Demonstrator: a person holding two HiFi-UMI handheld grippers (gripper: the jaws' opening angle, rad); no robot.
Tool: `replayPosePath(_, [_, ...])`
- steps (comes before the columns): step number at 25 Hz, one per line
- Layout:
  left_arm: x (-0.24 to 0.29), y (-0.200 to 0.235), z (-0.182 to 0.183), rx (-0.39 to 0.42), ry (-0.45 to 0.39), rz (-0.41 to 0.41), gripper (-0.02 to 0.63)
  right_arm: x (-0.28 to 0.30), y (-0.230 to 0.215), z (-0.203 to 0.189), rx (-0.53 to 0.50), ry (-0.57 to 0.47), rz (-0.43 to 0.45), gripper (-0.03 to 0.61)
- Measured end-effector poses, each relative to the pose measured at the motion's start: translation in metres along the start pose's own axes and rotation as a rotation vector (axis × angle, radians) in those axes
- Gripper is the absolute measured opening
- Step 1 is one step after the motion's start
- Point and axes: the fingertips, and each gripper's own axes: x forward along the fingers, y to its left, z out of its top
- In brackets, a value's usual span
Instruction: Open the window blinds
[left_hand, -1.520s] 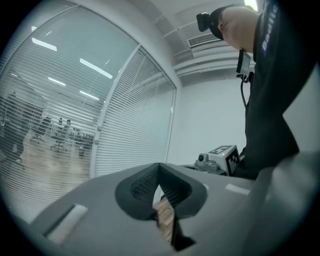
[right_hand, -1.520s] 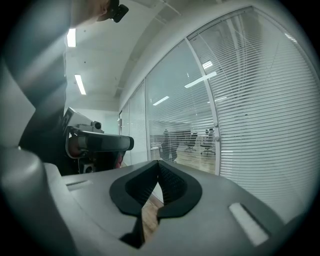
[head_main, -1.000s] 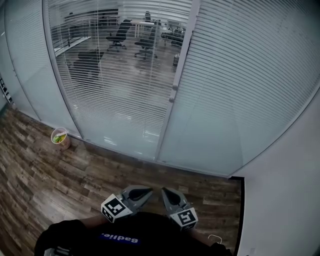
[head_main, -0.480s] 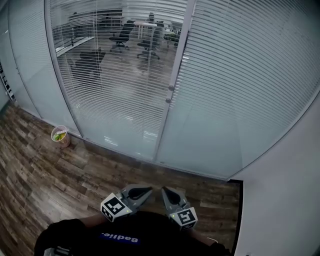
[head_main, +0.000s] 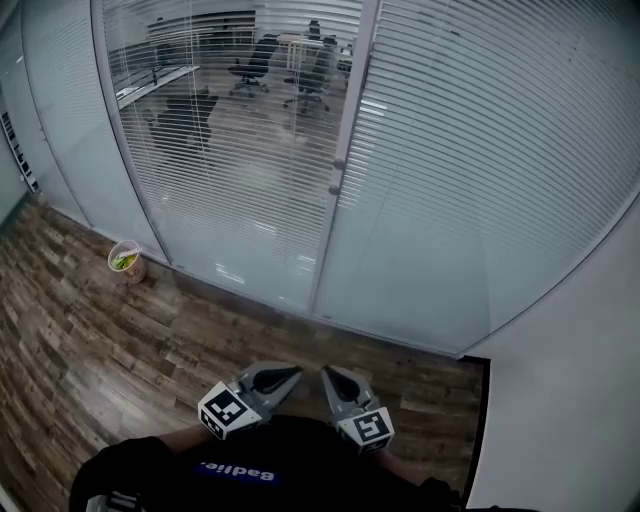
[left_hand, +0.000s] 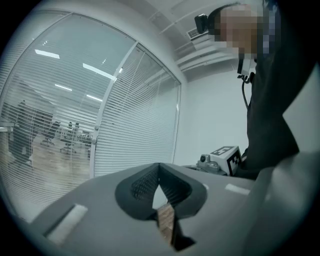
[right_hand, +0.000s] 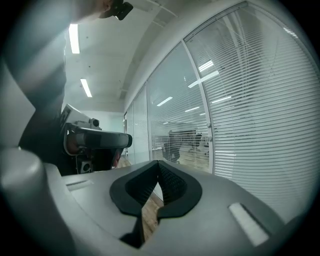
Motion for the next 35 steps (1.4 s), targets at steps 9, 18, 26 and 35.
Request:
replayPosePath(9, [0.005, 0.020, 0.006, -0.019, -0.012, 0.010, -0.001, 0.017, -0.011, -0.001, 0.015, 0.018, -0.013, 0.003])
replayPosePath(18, [0.021, 0.112, 0.025, -0.010, -0.038, -0.042, 0.000, 0.093, -0.043, 0.013, 0.013, 0.050, -0.105, 0.002])
replayPosePath(26, [0.024, 0.190, 0.040, -0.009, -0.063, -0.121, 0.000, 0.167, -0.059, 0.024, 0.027, 0.079, -0.204, 0.003])
replayPosePath(35, [0.048, 0.237, 0.063, -0.023, -0.079, -0.160, 0.000, 0.204, -0.089, 0.036, 0.006, 0.122, -0.264, 0.003])
